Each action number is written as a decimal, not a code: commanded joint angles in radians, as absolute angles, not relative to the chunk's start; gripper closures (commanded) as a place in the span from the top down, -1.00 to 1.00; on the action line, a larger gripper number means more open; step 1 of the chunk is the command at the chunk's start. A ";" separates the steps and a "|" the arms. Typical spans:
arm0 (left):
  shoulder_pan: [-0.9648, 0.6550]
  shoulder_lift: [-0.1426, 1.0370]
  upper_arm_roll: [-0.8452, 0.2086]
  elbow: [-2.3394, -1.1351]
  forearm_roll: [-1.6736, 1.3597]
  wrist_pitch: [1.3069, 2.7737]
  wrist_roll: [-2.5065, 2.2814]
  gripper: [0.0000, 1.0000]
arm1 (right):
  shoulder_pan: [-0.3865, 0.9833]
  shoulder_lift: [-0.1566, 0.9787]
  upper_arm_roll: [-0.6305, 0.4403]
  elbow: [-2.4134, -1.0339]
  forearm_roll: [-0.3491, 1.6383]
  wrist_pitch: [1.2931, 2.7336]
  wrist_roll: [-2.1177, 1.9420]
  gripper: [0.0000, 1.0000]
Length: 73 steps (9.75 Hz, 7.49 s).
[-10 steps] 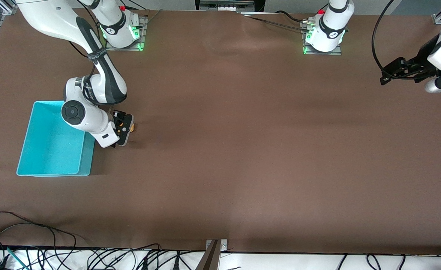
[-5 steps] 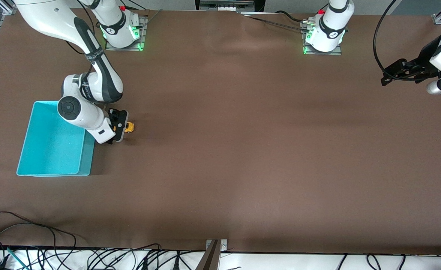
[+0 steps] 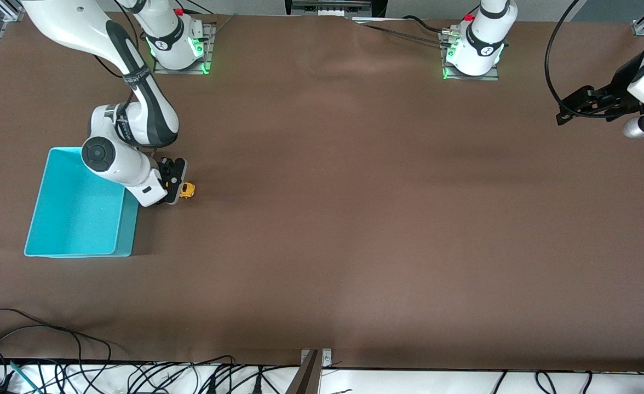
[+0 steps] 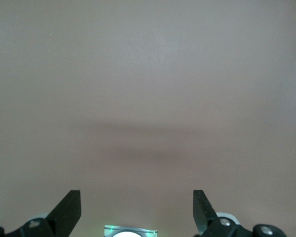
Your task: Wind up and store yellow beetle car
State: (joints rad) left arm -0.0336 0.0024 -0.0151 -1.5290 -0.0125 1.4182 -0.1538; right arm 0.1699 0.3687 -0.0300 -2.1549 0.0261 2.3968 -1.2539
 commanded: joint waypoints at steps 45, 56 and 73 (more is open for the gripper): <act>-0.034 -0.014 -0.014 -1.545 -0.026 1.420 -0.169 1.00 | 0.181 0.299 -0.242 -1.756 -0.002 1.921 -1.158 -1.00; -0.034 -0.014 -0.014 -1.546 -0.026 1.420 -0.169 1.00 | 0.008 0.491 -0.316 -1.948 0.054 2.164 -1.204 -1.00; -0.034 -0.014 -0.014 -1.546 -0.026 1.419 -0.169 1.00 | 0.031 0.370 -0.082 -1.341 0.089 1.513 -0.367 1.00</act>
State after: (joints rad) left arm -0.0330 0.0025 -0.0156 -1.5329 -0.0125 1.4179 -0.1549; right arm 0.0402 0.4042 -0.1371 -1.3464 0.0821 1.5436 -0.5554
